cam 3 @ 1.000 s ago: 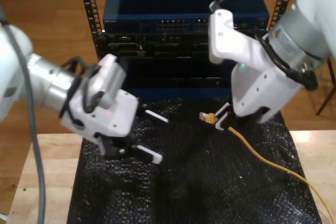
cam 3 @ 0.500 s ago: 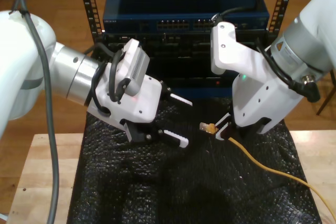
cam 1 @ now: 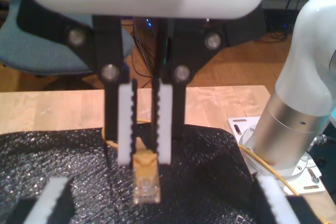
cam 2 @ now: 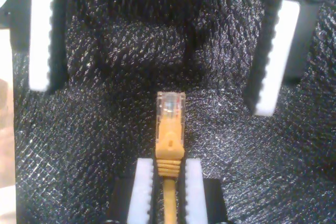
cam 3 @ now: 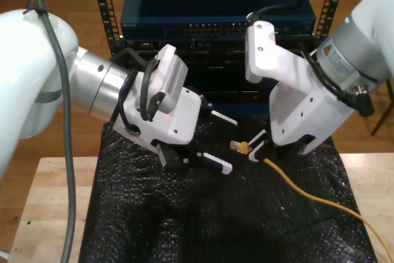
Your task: Grab the cable and plug it in
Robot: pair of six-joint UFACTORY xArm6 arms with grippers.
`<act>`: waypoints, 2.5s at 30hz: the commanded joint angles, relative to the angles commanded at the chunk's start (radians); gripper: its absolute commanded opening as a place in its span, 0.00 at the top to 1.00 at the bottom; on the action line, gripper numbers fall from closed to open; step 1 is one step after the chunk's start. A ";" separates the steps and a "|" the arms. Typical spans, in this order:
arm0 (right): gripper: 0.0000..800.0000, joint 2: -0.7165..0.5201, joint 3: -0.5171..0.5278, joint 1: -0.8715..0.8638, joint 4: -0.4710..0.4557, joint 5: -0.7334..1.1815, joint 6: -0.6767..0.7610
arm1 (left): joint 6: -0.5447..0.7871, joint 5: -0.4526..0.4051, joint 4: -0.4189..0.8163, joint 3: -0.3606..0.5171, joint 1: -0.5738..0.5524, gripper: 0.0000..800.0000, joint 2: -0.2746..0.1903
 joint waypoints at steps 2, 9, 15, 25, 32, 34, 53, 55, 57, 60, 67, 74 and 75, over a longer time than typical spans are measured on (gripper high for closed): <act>1.00 0.000 -0.002 0.000 0.000 0.000 0.000 | 0.000 0.000 0.000 0.002 0.002 0.12 0.000; 1.00 0.002 -0.003 0.000 0.000 -0.003 0.000 | 0.000 0.000 0.000 0.003 0.000 0.19 0.003; 1.00 0.002 -0.002 0.000 0.000 -0.002 0.000 | 0.000 0.000 -0.002 0.005 0.002 0.32 0.003; 1.00 0.002 -0.002 -0.002 0.025 -0.003 0.000 | 0.005 -0.017 -0.002 0.009 0.003 0.45 0.002; 1.00 0.003 0.000 -0.002 0.026 -0.003 0.000 | 0.006 -0.023 -0.002 0.009 0.006 0.47 0.002; 1.00 0.003 0.002 -0.002 0.026 -0.003 0.000 | 0.005 -0.025 -0.003 0.009 0.006 0.47 0.002; 1.00 0.003 0.000 -0.002 0.026 -0.003 0.000 | 0.011 -0.021 -0.048 0.012 0.008 0.55 0.000; 1.00 0.003 0.000 -0.002 0.026 -0.003 0.000 | 0.012 -0.021 -0.048 0.014 0.008 0.56 0.000; 1.00 0.003 0.000 -0.002 0.025 -0.003 0.000 | 0.012 -0.021 -0.048 0.014 0.008 0.56 0.000; 1.00 0.003 0.000 -0.002 0.025 -0.003 0.000 | 0.012 -0.023 -0.048 0.017 0.006 0.59 0.000; 1.00 0.005 0.000 -0.002 0.026 -0.003 0.000 | 0.012 -0.023 -0.046 0.018 0.006 0.63 0.000; 1.00 0.006 0.000 -0.002 0.026 -0.003 0.000 | 0.012 -0.052 -0.041 0.020 0.008 0.74 -0.003; 1.00 0.006 0.000 0.000 0.026 -0.003 0.000 | 0.012 -0.055 -0.041 0.025 0.008 0.76 -0.003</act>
